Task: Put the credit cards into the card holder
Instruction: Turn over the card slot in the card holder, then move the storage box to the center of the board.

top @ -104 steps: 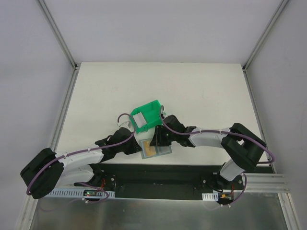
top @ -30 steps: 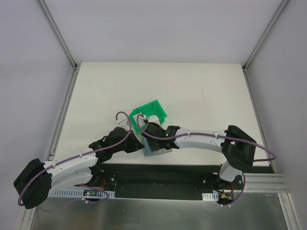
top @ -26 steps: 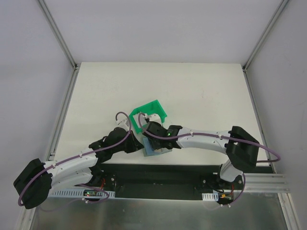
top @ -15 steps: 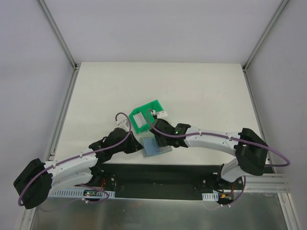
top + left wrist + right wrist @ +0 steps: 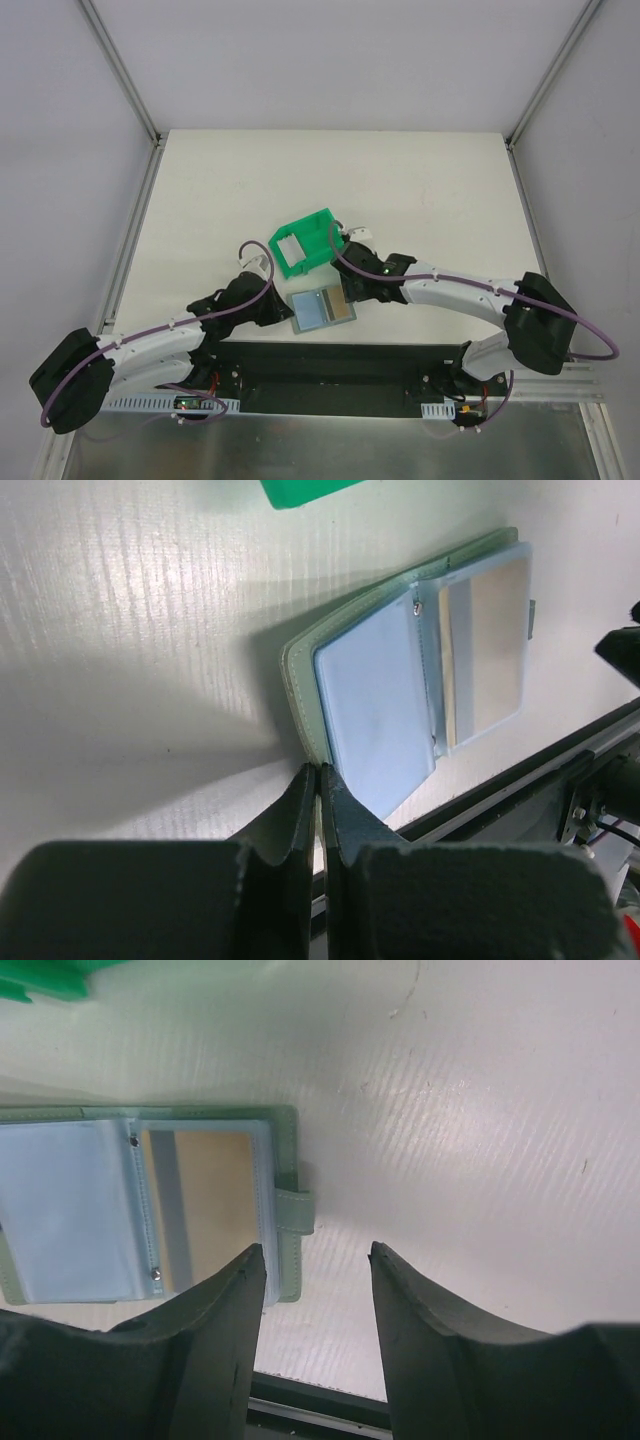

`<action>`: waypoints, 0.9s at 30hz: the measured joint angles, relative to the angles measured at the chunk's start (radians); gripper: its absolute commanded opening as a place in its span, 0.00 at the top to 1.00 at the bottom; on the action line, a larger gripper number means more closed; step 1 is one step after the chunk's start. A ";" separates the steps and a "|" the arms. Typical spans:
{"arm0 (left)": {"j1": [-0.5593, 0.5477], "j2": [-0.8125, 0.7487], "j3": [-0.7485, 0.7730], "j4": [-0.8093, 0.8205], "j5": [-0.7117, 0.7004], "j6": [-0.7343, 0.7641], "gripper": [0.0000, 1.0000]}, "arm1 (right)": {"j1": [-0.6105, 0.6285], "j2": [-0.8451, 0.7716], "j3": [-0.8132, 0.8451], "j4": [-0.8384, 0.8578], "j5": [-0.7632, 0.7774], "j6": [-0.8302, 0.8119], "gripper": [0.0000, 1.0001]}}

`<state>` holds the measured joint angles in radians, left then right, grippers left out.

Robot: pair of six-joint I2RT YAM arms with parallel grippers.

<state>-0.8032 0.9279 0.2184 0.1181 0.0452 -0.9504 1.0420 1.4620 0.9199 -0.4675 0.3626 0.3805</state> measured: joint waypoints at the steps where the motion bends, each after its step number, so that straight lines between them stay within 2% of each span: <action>1: 0.000 0.000 -0.003 0.000 -0.001 -0.001 1.00 | -0.005 -0.007 0.003 0.000 -0.004 -0.006 0.49; 7: 0.000 0.002 -0.012 0.001 -0.005 -0.009 1.00 | -0.049 -0.013 0.071 0.036 -0.083 -0.066 0.47; 14: 0.000 0.026 -0.014 0.005 -0.010 -0.019 1.00 | -0.131 0.030 0.224 0.105 -0.201 -0.129 0.47; 22: 0.000 0.034 -0.014 0.012 -0.020 -0.027 1.00 | -0.269 0.282 0.455 0.143 -0.382 -0.194 0.47; 27: 0.000 0.034 -0.013 0.013 -0.029 -0.026 1.00 | -0.301 0.422 0.519 0.142 -0.431 -0.210 0.47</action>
<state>-0.8032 0.9619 0.2050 0.1310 0.0166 -0.9768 0.7406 1.8843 1.4387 -0.3252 -0.0685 0.1707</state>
